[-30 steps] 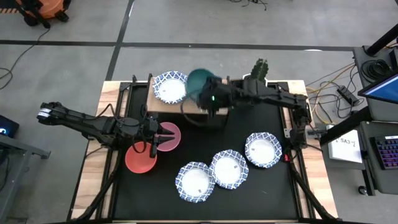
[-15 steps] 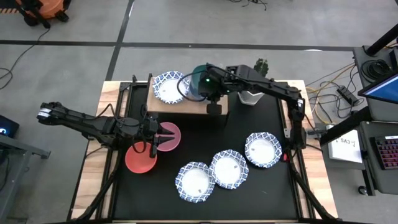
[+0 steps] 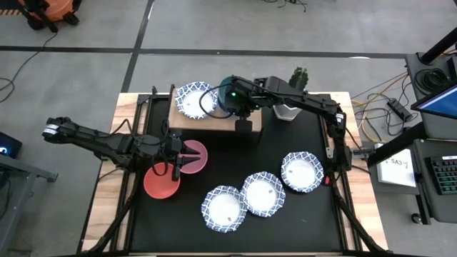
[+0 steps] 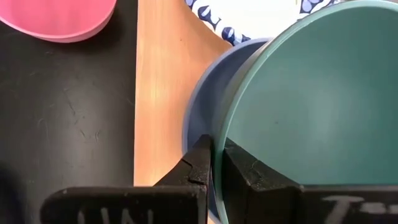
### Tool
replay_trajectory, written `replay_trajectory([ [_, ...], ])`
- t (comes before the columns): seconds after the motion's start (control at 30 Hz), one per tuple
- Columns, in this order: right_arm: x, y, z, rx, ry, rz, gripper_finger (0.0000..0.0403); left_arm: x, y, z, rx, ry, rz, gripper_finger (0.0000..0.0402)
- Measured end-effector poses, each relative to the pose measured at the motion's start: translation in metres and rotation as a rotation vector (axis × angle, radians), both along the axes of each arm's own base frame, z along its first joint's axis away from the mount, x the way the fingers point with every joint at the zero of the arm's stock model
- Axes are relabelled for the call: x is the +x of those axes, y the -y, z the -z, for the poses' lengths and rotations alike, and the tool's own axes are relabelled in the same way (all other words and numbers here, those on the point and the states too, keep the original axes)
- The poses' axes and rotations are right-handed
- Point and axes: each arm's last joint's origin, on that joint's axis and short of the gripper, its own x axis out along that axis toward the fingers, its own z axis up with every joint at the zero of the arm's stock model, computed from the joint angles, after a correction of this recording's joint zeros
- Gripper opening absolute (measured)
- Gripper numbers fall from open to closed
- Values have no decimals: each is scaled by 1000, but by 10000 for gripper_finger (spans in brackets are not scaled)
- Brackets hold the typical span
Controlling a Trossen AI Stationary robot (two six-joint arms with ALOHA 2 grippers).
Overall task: Place and stack bowls onto a shelf
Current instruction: Stack the green bowl on top of the blue bowl on the shelf
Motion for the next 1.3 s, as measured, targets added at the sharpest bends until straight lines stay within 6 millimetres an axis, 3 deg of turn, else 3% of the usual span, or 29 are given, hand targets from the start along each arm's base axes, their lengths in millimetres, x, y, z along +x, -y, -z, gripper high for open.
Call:
replay_trajectory([
  [0.93, 3, 4, 7, -14, -25, 15, 28, 0, 0, 0, 3, 2, 1, 70],
  [1.3, 4, 4, 6, -10, -16, 21, 15, 0, 0, 0, 3, 3, 1, 70],
])
